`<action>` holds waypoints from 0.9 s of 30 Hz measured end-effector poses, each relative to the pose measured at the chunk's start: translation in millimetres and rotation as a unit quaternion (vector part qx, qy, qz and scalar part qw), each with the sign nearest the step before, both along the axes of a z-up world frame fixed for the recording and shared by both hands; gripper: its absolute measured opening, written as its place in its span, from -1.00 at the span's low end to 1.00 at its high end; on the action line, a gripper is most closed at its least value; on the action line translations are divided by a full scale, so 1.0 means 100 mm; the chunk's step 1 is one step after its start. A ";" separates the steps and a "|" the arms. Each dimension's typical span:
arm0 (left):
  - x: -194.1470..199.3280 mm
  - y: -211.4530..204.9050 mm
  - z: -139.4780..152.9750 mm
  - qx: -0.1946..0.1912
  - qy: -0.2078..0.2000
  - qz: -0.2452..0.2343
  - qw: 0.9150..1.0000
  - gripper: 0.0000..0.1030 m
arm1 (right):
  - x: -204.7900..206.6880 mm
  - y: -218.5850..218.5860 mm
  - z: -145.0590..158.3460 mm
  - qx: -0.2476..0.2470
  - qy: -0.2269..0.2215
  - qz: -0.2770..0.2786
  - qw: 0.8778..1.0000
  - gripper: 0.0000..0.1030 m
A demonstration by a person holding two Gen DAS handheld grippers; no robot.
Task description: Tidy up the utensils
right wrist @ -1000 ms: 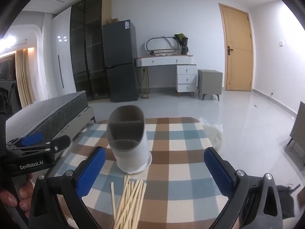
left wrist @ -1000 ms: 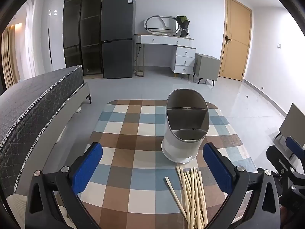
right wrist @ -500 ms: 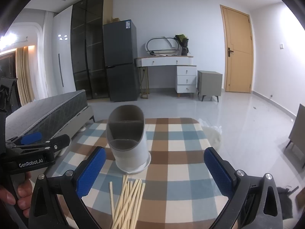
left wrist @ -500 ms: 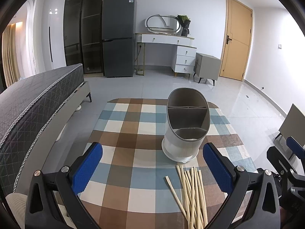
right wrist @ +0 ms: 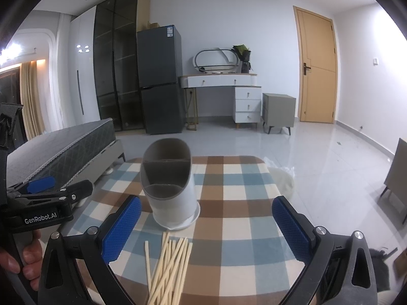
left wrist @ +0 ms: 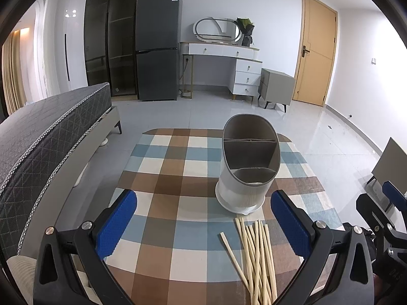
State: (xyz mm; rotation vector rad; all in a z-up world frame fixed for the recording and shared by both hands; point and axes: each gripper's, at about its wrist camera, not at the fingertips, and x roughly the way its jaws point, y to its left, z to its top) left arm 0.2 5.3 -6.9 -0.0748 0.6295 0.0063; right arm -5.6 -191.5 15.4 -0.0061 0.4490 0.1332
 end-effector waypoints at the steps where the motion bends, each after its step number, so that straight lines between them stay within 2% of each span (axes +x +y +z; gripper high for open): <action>1: 0.00 0.00 0.00 0.000 0.001 0.000 1.000 0.98 | 0.00 0.00 -0.01 0.000 0.000 -0.001 1.000 1.00; 27: 0.01 -0.04 -0.02 -0.004 0.008 -0.002 1.000 0.98 | -0.02 0.04 0.01 0.000 -0.001 0.005 1.000 1.00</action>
